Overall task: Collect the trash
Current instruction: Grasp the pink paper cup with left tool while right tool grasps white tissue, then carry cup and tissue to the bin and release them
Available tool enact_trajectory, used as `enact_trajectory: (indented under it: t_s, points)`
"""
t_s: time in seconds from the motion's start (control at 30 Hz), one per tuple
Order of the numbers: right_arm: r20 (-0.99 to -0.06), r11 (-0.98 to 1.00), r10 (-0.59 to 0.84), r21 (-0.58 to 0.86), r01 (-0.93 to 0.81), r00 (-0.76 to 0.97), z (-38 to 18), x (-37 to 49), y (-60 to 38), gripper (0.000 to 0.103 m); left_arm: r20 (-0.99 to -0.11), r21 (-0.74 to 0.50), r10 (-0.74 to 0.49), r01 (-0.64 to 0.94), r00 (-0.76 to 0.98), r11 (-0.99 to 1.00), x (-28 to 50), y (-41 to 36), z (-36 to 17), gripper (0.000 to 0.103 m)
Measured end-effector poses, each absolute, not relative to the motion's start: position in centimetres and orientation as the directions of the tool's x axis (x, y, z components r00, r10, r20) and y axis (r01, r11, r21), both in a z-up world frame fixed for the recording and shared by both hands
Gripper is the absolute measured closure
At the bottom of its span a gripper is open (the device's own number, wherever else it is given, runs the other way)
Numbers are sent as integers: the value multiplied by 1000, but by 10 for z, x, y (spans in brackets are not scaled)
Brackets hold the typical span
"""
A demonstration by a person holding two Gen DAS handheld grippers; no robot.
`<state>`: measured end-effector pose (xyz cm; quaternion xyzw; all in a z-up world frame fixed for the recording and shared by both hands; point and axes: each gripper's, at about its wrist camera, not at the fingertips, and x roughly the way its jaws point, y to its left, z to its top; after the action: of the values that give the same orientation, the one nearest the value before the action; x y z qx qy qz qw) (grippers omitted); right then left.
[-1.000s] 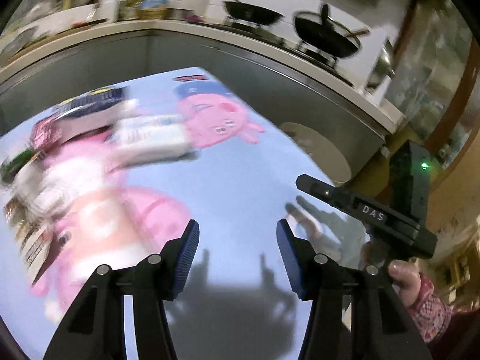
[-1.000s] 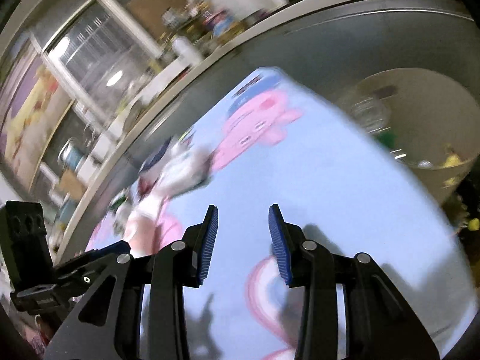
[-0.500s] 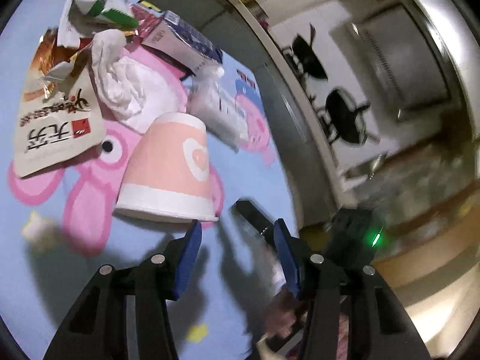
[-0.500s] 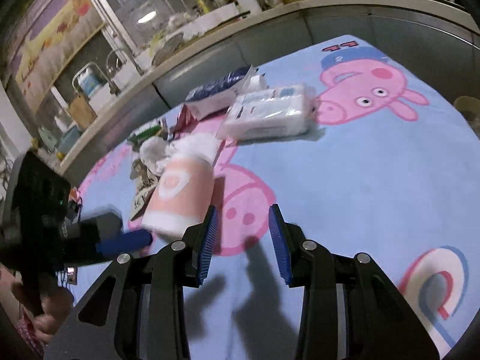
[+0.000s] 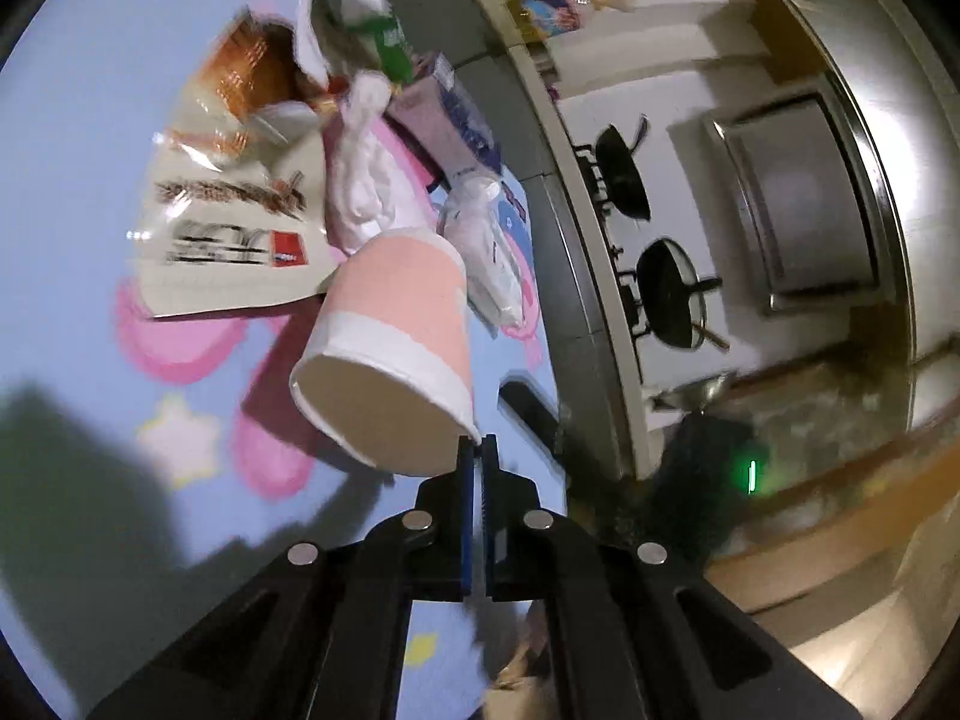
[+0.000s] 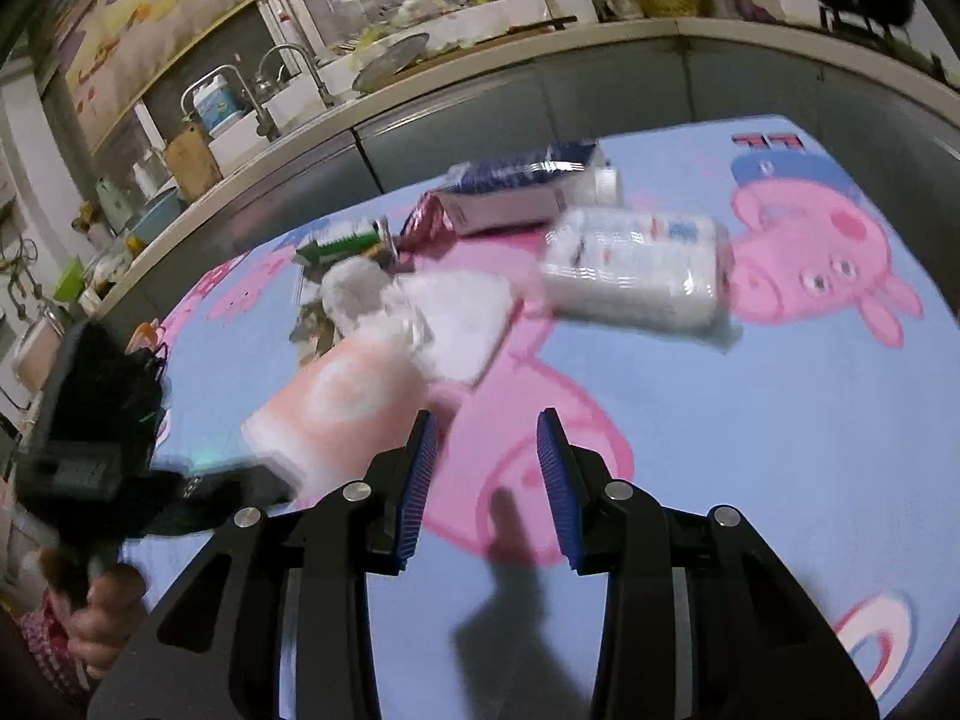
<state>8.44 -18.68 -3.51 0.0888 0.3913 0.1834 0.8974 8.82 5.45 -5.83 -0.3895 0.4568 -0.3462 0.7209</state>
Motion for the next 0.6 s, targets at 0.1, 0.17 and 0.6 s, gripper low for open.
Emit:
enact_trajectory:
  t_s: [0.1,0.17,0.6]
  points:
    - [-676,907,419,284,-311,606,-30,104,-168,61,-429,-823,-832,228,351,521,61,72,-47,101]
    - [-695,896,424,231,-379,580,-32,121,-142,52,-459,-788,-812,256,360,559,46,82,-45,101]
    - [-758,915,329,109,-387,563,-58,157,-105,92,-522,-692,-772,349,363,632,22,72,-32,101]
